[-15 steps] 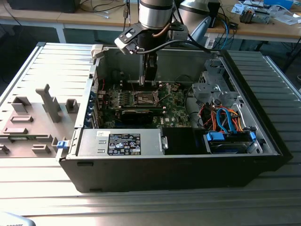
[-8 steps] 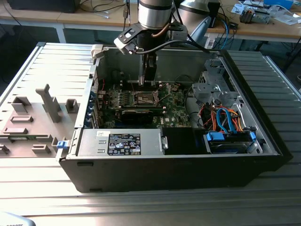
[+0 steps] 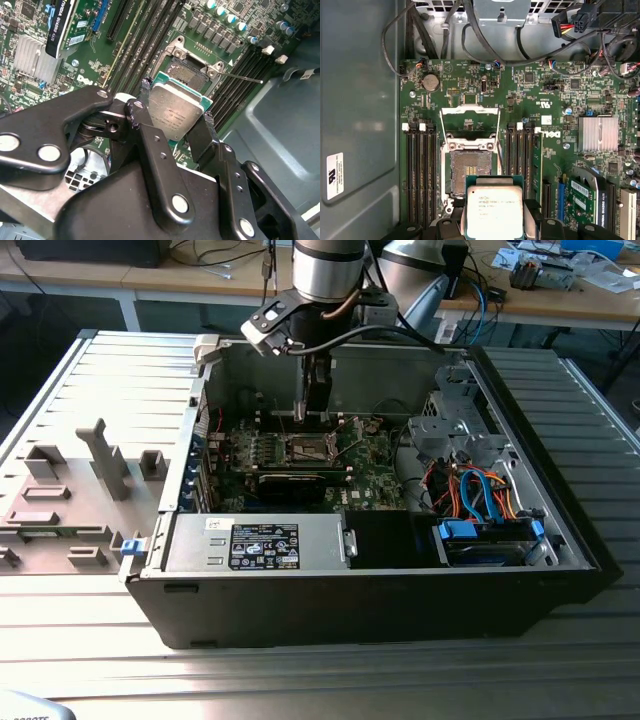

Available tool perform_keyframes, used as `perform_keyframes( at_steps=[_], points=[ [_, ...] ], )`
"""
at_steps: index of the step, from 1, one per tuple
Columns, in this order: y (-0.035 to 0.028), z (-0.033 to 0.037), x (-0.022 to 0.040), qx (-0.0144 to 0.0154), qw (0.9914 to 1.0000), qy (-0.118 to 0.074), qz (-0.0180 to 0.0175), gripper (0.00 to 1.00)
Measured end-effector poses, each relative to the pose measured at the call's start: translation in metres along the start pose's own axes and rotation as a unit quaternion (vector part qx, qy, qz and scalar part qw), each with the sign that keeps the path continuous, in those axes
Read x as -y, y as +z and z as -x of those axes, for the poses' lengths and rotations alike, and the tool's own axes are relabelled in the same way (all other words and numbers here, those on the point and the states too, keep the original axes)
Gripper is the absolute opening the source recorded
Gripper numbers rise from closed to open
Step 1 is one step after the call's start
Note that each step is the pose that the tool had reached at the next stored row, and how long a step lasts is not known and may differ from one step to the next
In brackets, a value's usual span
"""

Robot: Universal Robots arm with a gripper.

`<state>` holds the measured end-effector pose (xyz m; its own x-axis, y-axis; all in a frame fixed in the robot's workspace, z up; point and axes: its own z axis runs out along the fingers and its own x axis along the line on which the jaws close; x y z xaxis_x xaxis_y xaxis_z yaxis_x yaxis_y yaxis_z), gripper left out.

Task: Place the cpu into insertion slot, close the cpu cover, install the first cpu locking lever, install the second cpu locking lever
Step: 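Place the cpu into insertion slot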

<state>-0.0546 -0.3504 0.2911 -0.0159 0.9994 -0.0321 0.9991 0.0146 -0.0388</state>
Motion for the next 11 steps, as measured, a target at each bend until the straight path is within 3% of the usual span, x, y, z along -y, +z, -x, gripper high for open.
perform_keyframes(
  at_steps=[11],
  points=[
    [0.0004, 0.0, 0.0017, 0.0, 1.0, 0.0, 0.0, 0.55]
  ],
)
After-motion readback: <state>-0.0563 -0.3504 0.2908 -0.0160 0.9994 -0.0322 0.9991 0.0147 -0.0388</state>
